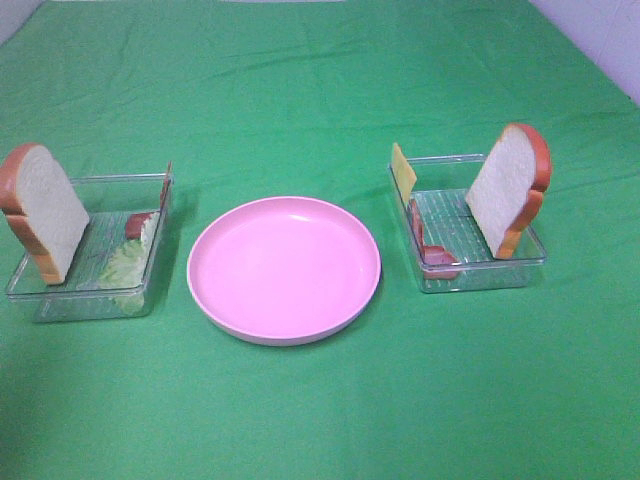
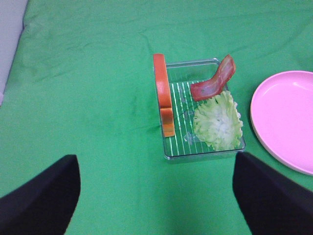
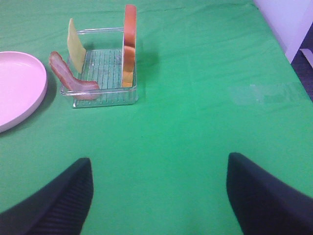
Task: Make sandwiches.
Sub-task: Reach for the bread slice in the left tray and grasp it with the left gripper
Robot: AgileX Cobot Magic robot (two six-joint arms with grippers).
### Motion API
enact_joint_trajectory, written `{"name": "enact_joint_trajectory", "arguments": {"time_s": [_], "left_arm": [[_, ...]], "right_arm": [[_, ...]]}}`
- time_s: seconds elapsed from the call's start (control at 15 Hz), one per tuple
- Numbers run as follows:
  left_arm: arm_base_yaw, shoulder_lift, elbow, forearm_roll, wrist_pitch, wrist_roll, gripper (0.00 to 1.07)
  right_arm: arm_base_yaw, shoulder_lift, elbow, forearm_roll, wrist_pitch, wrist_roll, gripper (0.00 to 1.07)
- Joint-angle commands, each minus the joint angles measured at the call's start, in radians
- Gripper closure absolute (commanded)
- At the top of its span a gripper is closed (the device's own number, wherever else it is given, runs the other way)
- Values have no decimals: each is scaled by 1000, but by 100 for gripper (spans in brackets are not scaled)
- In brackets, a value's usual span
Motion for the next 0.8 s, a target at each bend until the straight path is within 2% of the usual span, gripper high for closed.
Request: {"name": "enact_joint_trajectory", "arguments": {"time_s": [0.07, 0.27, 0.33, 0.4, 0.6, 0.8], "left_arm": [[5, 176, -107, -17, 13, -7, 26], [5, 460, -288, -32, 93, -1, 26], [5, 621, -386, -32, 154, -1, 26], [5, 691, -427, -32, 178, -1, 26], [5, 845, -499, -32, 209, -1, 26], [5, 982, -533, -25, 205, -7, 26]], "right_arm": [[-6, -9, -3, -4, -12, -11, 35], [-6, -9, -3, -4, -12, -11, 35], [-6, -9, -3, -4, -12, -11, 35], [-6, -9, -3, -4, -12, -11, 35], [-6, -9, -3, -4, -12, -11, 35], [-6, -9, -3, -4, -12, -11, 35]]}}
